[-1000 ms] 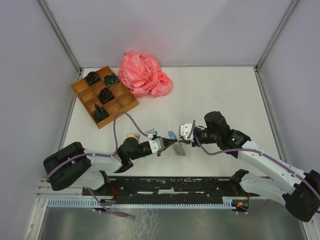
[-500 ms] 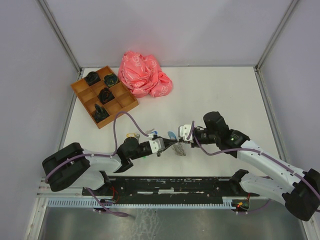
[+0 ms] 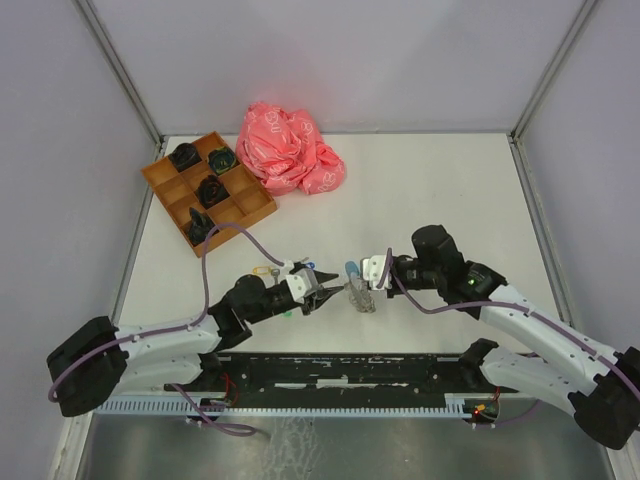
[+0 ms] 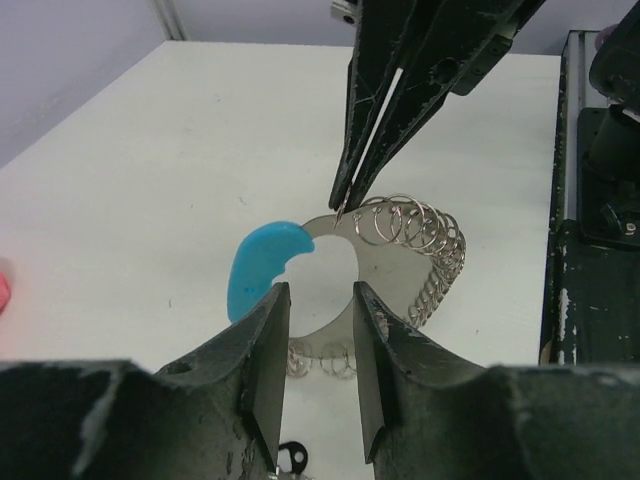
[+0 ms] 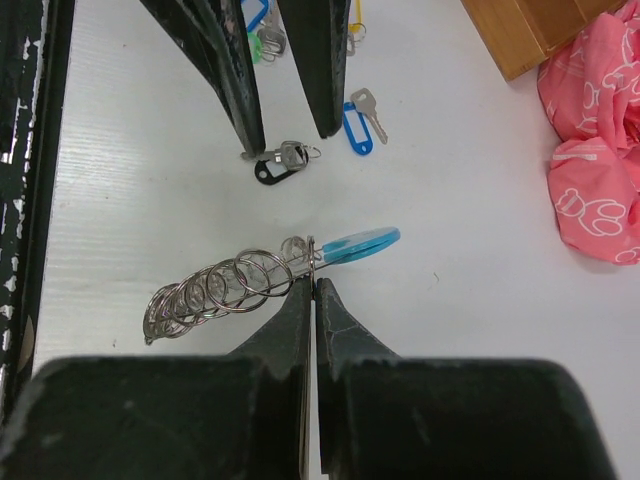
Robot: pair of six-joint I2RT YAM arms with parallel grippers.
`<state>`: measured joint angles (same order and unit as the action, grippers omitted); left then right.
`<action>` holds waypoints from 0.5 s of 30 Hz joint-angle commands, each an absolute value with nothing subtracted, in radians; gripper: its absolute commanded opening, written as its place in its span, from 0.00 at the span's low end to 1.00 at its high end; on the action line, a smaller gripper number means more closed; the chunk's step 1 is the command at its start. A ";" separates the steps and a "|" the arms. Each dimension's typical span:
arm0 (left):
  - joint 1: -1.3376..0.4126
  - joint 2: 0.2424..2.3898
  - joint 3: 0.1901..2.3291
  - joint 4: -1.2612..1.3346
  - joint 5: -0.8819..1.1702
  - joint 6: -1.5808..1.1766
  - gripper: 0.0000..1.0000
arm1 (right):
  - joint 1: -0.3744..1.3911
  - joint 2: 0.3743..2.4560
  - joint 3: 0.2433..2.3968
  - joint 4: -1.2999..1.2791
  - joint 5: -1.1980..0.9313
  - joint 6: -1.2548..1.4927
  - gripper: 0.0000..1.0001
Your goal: Put the keys on the keyring
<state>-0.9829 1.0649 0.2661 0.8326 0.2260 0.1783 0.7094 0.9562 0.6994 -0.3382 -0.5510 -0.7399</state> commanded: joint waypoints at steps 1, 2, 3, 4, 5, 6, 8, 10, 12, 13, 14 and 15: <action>-0.979 0.953 0.253 0.630 0.091 0.012 0.40 | 0.706 0.927 0.763 -0.344 -0.535 -0.813 0.01; -0.979 0.935 0.254 0.595 0.062 -0.021 0.41 | 0.706 0.927 0.767 -0.350 -0.534 -0.820 0.01; -0.979 0.920 0.257 0.560 0.035 -0.059 0.42 | 0.706 0.926 0.772 -0.355 -0.533 -0.825 0.01; -0.979 0.910 0.260 0.525 0.010 -0.097 0.43 | 0.706 0.929 0.775 -0.362 -0.532 -0.831 0.01; -0.979 0.903 0.267 0.488 -0.018 -0.136 0.43 | 0.707 0.930 0.779 -0.369 -0.530 -0.836 0.01; -0.978 0.901 0.278 0.445 -0.047 -0.180 0.44 | 0.708 0.933 0.782 -0.376 -0.526 -0.840 0.01; -0.979 0.910 0.304 0.362 -0.097 -0.254 0.44 | 0.708 0.938 0.783 -0.388 -0.522 -0.843 0.01; -0.980 0.935 0.341 0.271 -0.146 -0.325 0.44 | 0.709 0.940 0.781 -0.390 -0.519 -0.843 0.01; -0.979 0.974 0.392 0.176 -0.195 -0.402 0.44 | 0.710 0.941 0.777 -0.389 -0.520 -0.841 0.01; -0.980 0.996 0.410 0.138 -0.215 -0.431 0.44 | 0.711 0.942 0.775 -0.388 -0.519 -0.840 0.01; -0.979 1.018 0.426 0.107 -0.232 -0.452 0.43 | 0.711 0.943 0.774 -0.387 -0.518 -0.839 0.01; -0.979 1.039 0.441 0.084 -0.255 -0.472 0.43 | 0.713 0.944 0.772 -0.387 -0.518 -0.838 0.01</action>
